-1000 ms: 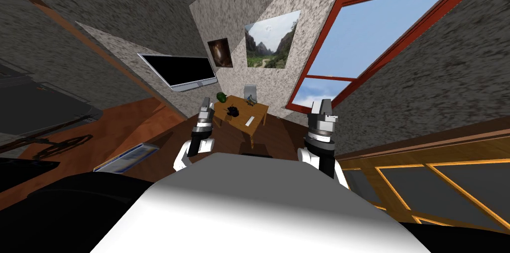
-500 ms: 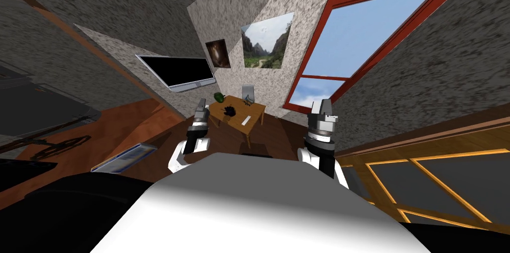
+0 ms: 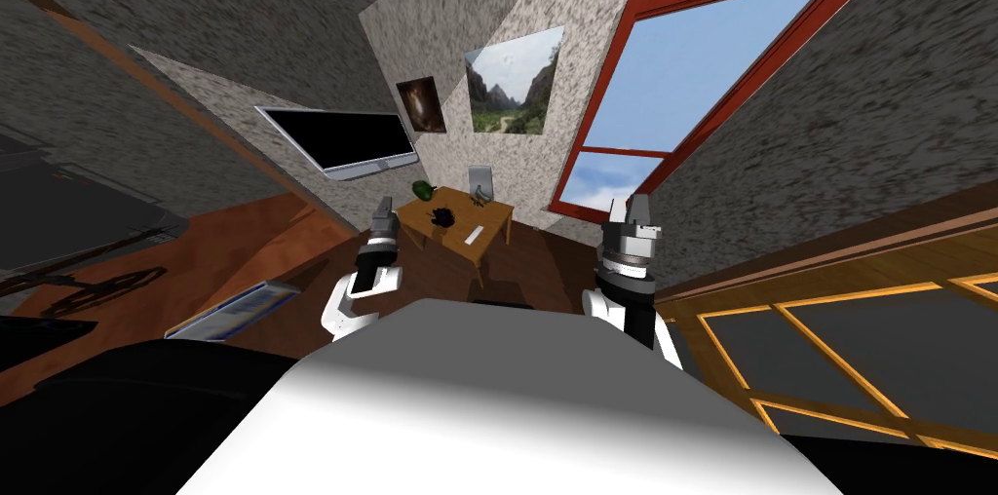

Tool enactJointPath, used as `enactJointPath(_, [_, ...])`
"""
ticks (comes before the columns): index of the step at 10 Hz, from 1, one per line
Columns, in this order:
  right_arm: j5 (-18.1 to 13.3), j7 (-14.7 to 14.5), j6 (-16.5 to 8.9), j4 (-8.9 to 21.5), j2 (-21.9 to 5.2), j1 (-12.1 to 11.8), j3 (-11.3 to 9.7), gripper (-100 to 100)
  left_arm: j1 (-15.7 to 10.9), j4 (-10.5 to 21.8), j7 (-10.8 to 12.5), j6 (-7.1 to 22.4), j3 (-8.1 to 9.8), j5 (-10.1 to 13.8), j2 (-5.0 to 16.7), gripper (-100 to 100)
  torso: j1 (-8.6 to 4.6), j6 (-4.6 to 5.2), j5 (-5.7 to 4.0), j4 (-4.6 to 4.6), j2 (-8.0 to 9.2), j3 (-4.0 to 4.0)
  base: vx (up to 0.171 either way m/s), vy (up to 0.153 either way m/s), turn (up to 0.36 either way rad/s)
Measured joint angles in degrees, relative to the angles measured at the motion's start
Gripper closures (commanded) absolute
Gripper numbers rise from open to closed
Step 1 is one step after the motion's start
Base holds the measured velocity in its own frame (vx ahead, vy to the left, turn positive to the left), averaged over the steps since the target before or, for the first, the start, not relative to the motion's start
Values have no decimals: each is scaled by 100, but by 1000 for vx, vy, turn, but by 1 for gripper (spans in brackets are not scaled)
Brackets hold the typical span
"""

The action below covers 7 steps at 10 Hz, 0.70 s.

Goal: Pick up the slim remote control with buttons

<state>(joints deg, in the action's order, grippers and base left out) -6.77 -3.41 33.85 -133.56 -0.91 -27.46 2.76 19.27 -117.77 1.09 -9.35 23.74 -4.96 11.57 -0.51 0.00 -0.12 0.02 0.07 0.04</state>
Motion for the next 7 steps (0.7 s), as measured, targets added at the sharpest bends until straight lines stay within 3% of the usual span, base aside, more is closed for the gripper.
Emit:
enactJointPath(3, [0,0,0,0,-1,0,1,0,-138,96,20,484,208,23,24,-100,23,0,5,-2,-10,-5,14,-76,-12])
enactJointPath(5, [0,0,0,0,0,-1,0,0,-247,334,66,804,447,87,108,-100,6,0,1,-3,-17,-9,28,-129,-9])
enactJointPath(7, [0,0,0,0,0,-1,0,0,-398,610,41,1077,612,65,12,-100,3,0,0,-5,-25,-13,43,-121,-15])
